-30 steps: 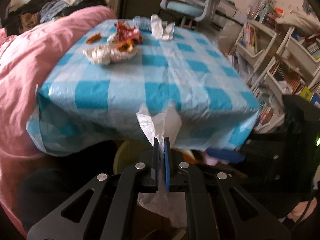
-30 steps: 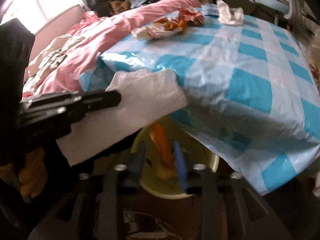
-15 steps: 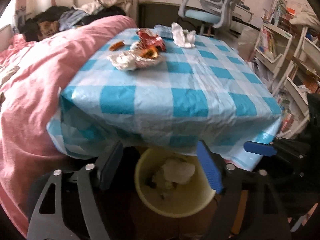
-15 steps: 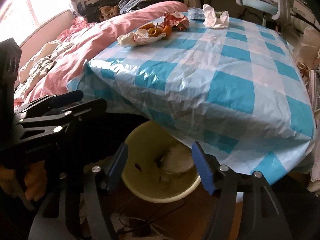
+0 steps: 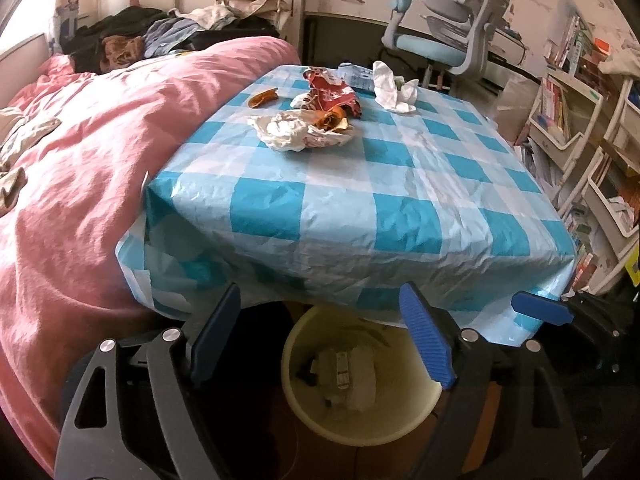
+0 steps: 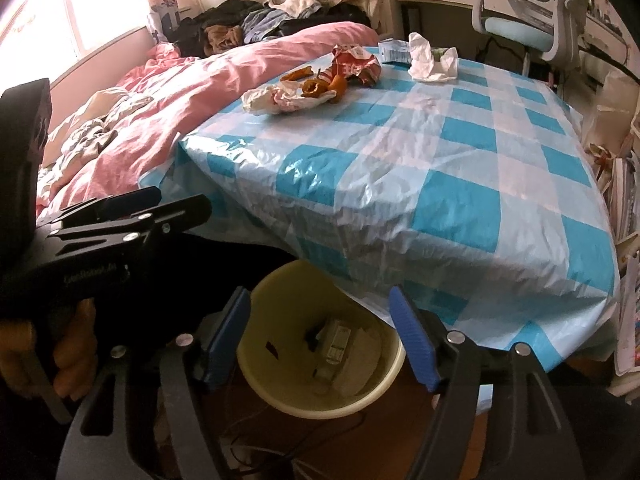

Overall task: Collect trash
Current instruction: 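Move both tools back over the table toward the remaining trash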

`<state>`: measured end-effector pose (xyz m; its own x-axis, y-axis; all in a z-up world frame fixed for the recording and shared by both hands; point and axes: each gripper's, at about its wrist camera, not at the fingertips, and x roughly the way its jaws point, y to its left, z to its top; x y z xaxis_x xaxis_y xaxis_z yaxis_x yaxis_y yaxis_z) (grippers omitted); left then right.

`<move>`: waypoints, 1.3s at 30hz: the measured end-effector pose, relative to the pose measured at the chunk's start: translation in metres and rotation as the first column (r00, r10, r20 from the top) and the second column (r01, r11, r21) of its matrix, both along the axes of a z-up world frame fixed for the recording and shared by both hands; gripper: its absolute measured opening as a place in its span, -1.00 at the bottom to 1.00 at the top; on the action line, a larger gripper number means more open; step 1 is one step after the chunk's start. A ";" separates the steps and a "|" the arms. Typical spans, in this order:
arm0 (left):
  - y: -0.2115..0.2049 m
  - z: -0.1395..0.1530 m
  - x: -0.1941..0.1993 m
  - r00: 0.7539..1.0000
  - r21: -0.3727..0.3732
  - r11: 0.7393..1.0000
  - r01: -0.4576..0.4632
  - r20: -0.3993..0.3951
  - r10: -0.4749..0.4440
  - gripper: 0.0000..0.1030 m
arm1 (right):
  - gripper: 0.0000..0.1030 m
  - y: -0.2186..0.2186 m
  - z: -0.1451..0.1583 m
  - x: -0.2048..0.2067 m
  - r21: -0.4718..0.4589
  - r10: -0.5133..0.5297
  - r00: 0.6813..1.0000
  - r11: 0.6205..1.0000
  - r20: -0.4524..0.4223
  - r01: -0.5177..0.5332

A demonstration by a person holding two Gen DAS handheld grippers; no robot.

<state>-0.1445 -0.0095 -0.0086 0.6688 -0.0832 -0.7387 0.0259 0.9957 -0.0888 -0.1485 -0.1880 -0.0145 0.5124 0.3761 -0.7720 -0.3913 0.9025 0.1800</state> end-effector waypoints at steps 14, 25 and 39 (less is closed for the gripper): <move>0.027 0.000 0.004 0.993 -0.095 0.988 -0.122 -0.010 0.121 0.58 | 0.40 0.001 0.002 -0.002 -0.003 -0.007 1.000 1.000 0.023 0.007; 0.028 0.002 0.011 0.990 -0.095 0.985 -0.141 -0.004 0.142 0.59 | 0.41 -0.002 0.004 0.000 0.002 -0.020 0.999 1.000 0.041 0.020; 0.041 0.016 0.085 0.979 -0.054 0.979 -0.198 0.038 0.200 0.66 | 0.47 -0.004 0.004 0.010 0.028 -0.044 0.998 0.999 0.043 0.043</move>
